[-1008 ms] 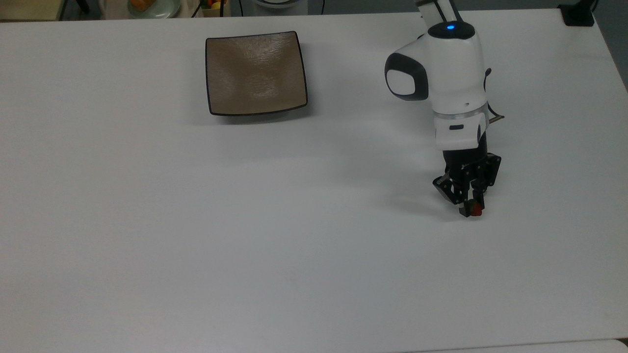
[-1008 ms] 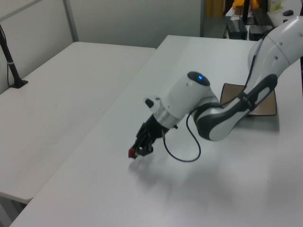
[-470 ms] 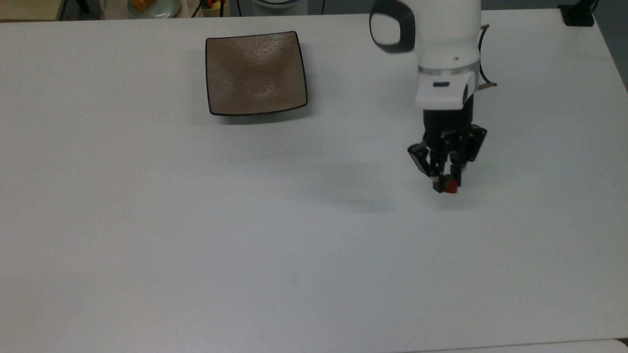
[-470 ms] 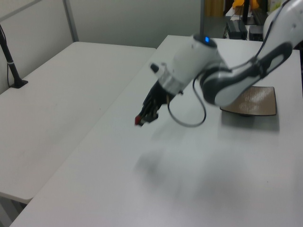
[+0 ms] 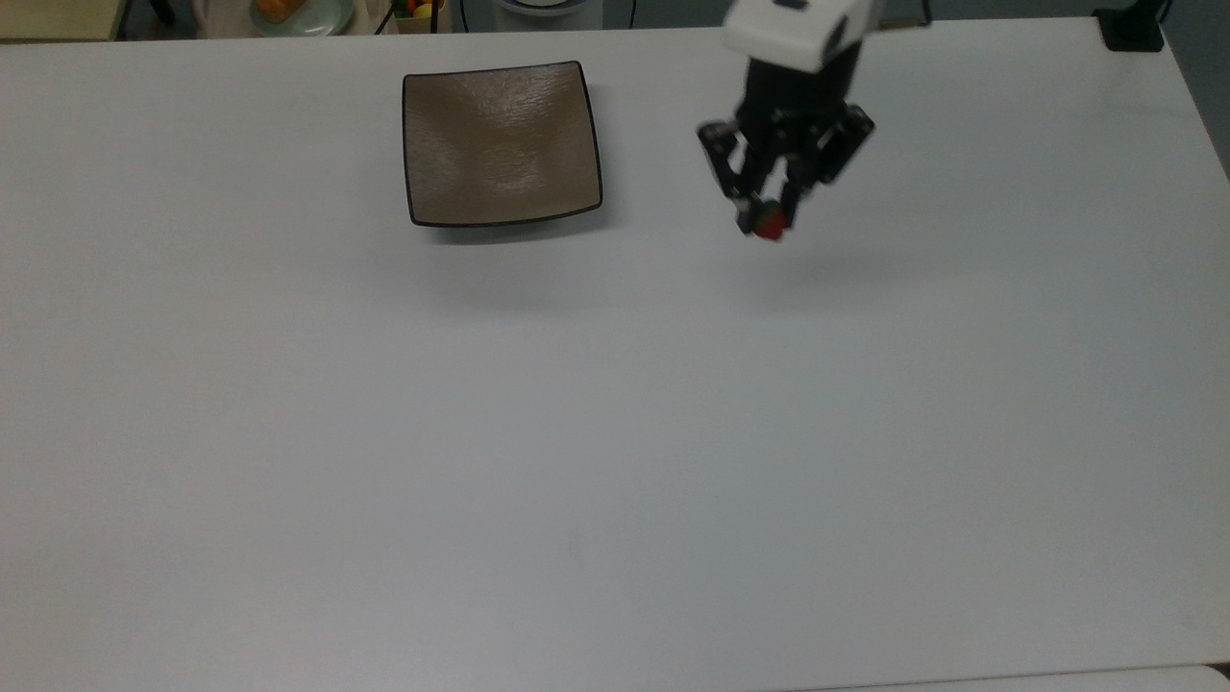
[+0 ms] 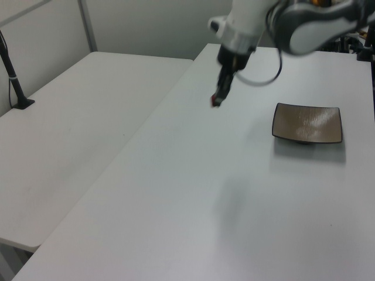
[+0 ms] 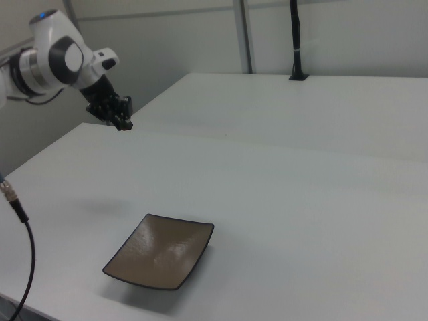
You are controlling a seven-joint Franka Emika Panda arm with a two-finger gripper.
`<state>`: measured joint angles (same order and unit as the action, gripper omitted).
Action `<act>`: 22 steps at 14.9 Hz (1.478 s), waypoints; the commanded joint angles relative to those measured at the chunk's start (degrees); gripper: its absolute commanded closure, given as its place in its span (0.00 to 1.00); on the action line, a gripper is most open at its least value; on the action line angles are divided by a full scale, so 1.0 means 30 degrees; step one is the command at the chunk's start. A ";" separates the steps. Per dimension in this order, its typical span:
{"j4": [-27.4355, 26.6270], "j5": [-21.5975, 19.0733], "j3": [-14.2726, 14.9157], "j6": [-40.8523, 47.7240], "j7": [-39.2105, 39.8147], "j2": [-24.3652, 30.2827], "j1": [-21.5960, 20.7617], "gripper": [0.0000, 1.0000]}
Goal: Strawberries on a ceramic plate
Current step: 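Lift the strawberry and carry it over the square ceramic plate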
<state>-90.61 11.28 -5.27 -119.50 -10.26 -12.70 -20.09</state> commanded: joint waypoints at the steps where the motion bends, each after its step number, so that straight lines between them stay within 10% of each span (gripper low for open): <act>1: -0.1115 -0.1094 0.0320 0.3876 0.2300 0.2384 0.1039 0.98; 6: -0.1290 -0.2618 0.2047 0.8474 0.7008 0.3500 0.1803 0.98; 22: -0.6534 -0.2326 0.2108 0.8457 1.0011 0.2916 0.4118 0.96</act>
<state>-107.25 4.58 0.81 -92.83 18.70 -3.89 -8.48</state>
